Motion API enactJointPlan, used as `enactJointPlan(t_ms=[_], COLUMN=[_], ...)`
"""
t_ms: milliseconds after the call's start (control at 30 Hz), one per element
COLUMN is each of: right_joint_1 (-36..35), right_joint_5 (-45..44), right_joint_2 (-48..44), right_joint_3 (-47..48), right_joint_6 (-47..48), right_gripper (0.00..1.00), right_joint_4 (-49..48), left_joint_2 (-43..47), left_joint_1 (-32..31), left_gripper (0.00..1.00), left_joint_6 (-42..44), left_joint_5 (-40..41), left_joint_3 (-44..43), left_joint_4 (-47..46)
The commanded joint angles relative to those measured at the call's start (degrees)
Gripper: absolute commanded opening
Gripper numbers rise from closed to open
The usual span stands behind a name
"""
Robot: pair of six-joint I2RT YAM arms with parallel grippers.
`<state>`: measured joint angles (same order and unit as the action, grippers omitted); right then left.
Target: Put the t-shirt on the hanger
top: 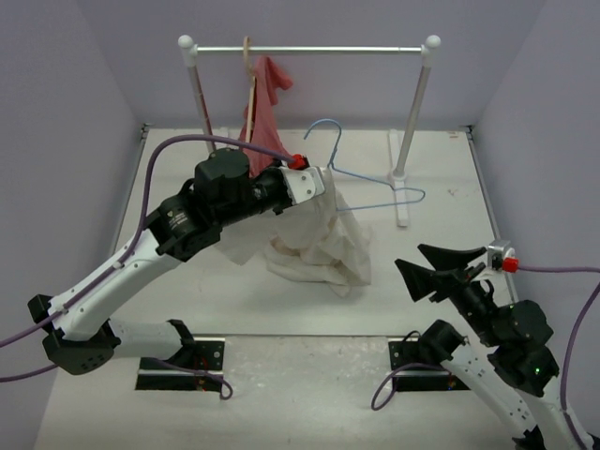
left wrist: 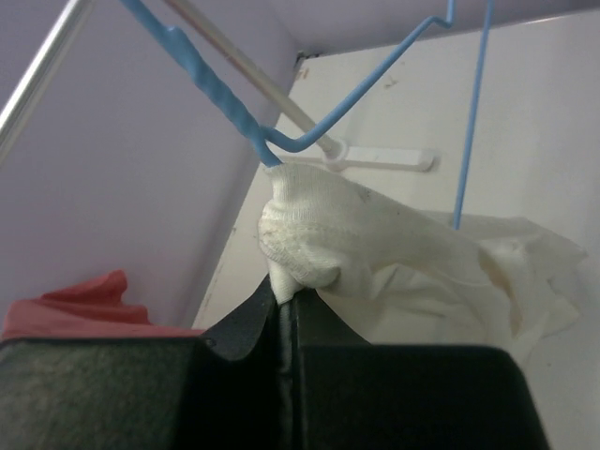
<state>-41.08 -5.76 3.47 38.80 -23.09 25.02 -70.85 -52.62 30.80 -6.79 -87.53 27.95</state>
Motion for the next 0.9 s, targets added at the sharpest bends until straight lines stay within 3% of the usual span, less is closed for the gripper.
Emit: enactJointPlan(t_ms=[0, 67, 167, 333, 533, 667, 867], right_joint_1=[-0.14, -0.06, -0.14, -0.47, -5.23, -10.67, -12.88], right_joint_5=[-2.80, 1.22, 8.01, 8.77, 0.86, -6.21, -15.13], right_joint_2=[-1.84, 3.56, 14.61, 26.96, 37.26, 38.90, 41.29], right_joint_3=[-1.78, -1.82, -2.47, -2.82, 1.56, 3.04, 6.22], right_joint_6=[-9.88, -10.70, -13.27, -15.29, -15.73, -15.50, -16.23], right_gripper=[0.83, 0.77, 0.57, 0.40, 0.40, 0.42, 0.47], right_joint_4=[-3.75, -5.32, -12.72, -23.62, -26.23, -25.89, -21.90], left_joint_2=[0.79, 0.72, 0.82, 0.04, -1.37, -2.30, -2.63], left_joint_1=[0.25, 0.33, 0.27, 0.11, -0.03, -0.11, -0.08], left_gripper=[0.00, 0.00, 0.00, 0.00, 0.00, 0.00, 0.00], left_joint_6=[-5.68, -6.79, -10.56, -14.02, -15.37, -15.29, -15.54], left_joint_5=[11.01, 10.79, 9.94, 9.66, 11.08, 11.00, 8.48], left_joint_3=[-0.56, -0.44, -0.74, -1.46, -1.51, -1.31, -0.95], left_joint_4=[-7.84, -8.57, -10.20, -10.68, -10.32, -10.02, -10.20])
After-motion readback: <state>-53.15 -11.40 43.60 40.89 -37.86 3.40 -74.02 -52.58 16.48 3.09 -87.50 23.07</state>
